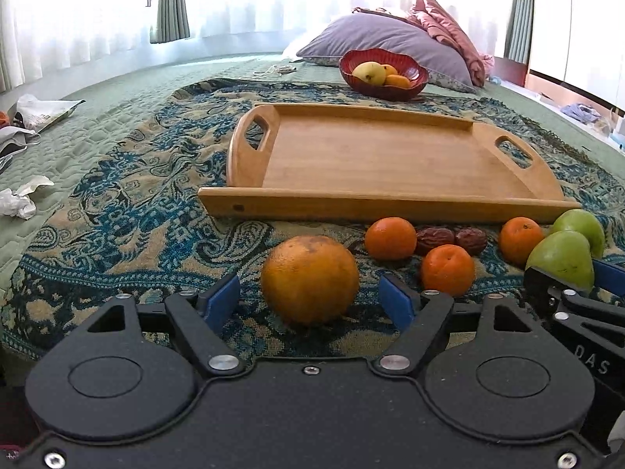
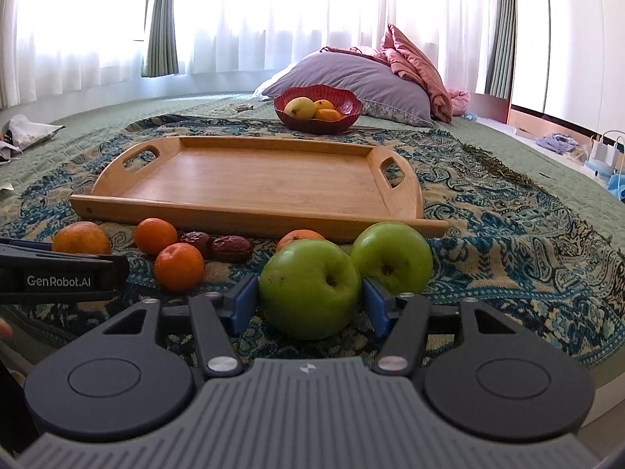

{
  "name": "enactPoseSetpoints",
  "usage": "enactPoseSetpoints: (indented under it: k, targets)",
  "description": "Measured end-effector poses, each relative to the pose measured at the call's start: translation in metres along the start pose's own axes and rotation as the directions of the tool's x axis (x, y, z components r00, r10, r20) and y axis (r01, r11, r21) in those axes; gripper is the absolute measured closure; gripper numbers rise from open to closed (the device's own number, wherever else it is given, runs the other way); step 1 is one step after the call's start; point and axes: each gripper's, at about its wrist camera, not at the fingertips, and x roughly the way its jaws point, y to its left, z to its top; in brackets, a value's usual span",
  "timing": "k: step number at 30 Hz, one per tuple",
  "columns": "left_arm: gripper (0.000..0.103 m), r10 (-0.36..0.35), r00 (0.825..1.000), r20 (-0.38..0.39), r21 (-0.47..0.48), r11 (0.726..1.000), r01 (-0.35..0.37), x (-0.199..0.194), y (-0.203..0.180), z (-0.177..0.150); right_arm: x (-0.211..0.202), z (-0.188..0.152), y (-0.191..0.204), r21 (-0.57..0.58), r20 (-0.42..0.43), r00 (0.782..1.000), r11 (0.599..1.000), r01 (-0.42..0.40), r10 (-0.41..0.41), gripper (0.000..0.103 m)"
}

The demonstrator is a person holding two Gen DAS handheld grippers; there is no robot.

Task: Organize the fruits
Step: 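Close the left gripper on the large orange while the right gripper grasps a green apple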

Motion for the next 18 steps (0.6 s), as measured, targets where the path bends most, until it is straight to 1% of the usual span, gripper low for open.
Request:
enactPoseSetpoints:
  k: [4, 6, 7, 9, 14, 18]
  targets:
    - [0.027, 0.001, 1.0, 0.001, -0.009, 1.0, -0.001, 0.002, 0.002, 0.0, -0.002, -0.002, 0.0, 0.032, 0.016, 1.0, 0.999, 0.016, -0.016, 0.042]
    - [0.036, 0.006, 1.0, 0.007, -0.007, 1.0, -0.006, 0.002, 0.002, 0.0, -0.003, -0.004, 0.001, 0.038, 0.021, 1.0, 0.999, 0.021, -0.022, 0.043]
    - [0.045, 0.007, 1.0, 0.011, -0.004, 1.0, -0.007, 0.002, 0.002, 0.0, -0.004, -0.005, 0.001, 0.039, 0.023, 0.999, 0.999, 0.022, -0.023, 0.043]
    - [0.052, 0.002, 1.0, 0.017, -0.003, 1.0, -0.002, 0.0, 0.002, 0.0, -0.005, -0.005, 0.001, 0.041, 0.025, 0.999, 0.999, 0.022, -0.023, 0.043]
    - [0.054, 0.002, 1.0, 0.021, -0.005, 1.0, -0.002, -0.006, 0.0, -0.001, -0.013, -0.005, 0.0, 0.057, 0.036, 0.999, 0.998, 0.015, -0.017, 0.043]
    - [0.054, 0.002, 1.0, 0.021, -0.003, 1.0, -0.002, -0.012, 0.0, -0.003, -0.021, -0.008, 0.001, 0.048, 0.042, 0.999, 0.999, -0.005, 0.003, 0.043]
